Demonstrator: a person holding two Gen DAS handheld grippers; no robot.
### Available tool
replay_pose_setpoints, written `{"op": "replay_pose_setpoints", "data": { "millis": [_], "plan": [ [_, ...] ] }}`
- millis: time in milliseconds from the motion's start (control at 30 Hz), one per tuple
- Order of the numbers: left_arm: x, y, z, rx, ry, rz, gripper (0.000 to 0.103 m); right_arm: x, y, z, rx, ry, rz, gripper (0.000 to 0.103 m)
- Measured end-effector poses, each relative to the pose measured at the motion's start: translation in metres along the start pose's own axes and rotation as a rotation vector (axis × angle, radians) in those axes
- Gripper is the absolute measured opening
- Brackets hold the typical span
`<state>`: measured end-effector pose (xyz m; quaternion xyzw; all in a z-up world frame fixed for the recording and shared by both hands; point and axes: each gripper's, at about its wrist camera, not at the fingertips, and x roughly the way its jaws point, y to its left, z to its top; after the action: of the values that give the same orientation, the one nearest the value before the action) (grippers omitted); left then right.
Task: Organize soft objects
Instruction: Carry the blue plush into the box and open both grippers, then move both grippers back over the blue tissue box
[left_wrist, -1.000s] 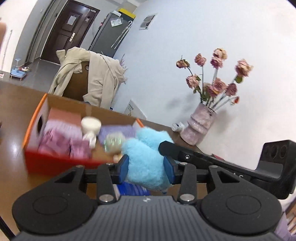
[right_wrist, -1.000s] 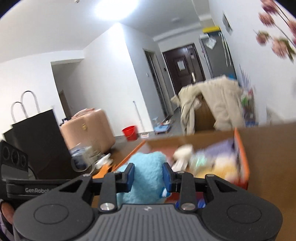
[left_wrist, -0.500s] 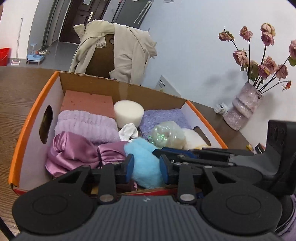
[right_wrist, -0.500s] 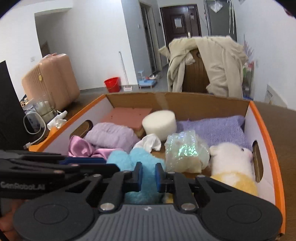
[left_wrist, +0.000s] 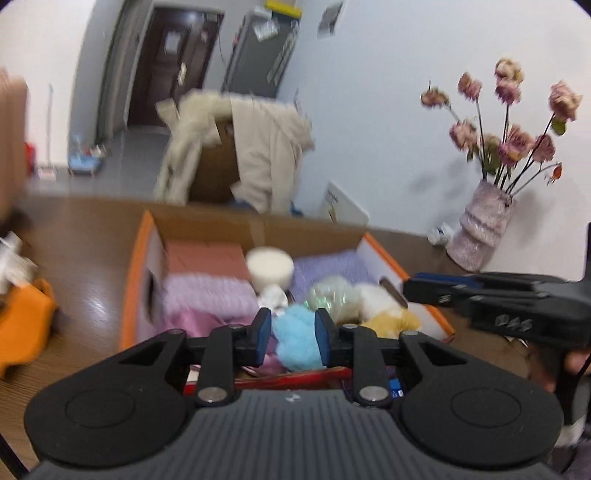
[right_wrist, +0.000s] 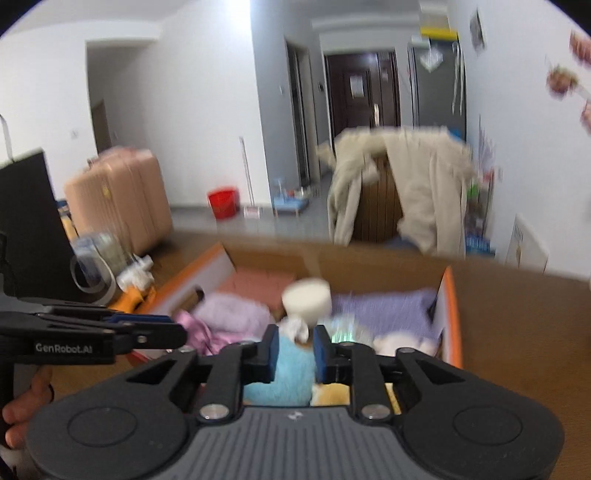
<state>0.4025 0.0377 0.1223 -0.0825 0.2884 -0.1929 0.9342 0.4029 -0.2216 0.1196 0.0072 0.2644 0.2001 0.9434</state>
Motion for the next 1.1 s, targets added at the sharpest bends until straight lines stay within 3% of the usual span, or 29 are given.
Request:
{"op": "replay_pose_setpoints", "data": {
  "millis": [133, 200, 333, 533, 633, 733, 900, 1100],
  "plan": [
    [-0.053, -0.012, 0.003, 0.017, -0.091, 0.016, 0.032, -0.051, 0.005, 0.009, -0.030, -0.089, -0.001, 0.030],
    [-0.074, -0.020, -0.002, 0.036, -0.126, 0.031, 0.039, -0.073, 0.009, 0.007, -0.038, -0.120, 0.001, 0.038],
    [-0.097, -0.041, -0.008, 0.092, -0.153, 0.062, 0.040, -0.105, 0.018, -0.001, -0.065, -0.153, 0.004, 0.041],
    [-0.137, -0.070, -0.038, 0.138, -0.220, 0.066, 0.053, -0.151, 0.031, -0.027, -0.077, -0.208, 0.015, 0.052],
    [-0.151, -0.081, -0.064, 0.155, -0.210, 0.038, 0.061, -0.169, 0.035, -0.056, -0.064, -0.204, 0.035, 0.054],
    [-0.160, -0.090, -0.094, 0.152, -0.196, 0.058, 0.064, -0.180, 0.042, -0.087, -0.051, -0.195, 0.057, 0.056],
    [-0.167, -0.083, -0.139, 0.058, -0.162, 0.104, 0.067, -0.190, 0.045, -0.141, -0.013, -0.193, 0.113, 0.065],
    [-0.156, -0.068, -0.148, 0.032, -0.112, 0.135, 0.067, -0.180, 0.031, -0.172, 0.076, -0.113, 0.113, 0.065]
  ]
}}
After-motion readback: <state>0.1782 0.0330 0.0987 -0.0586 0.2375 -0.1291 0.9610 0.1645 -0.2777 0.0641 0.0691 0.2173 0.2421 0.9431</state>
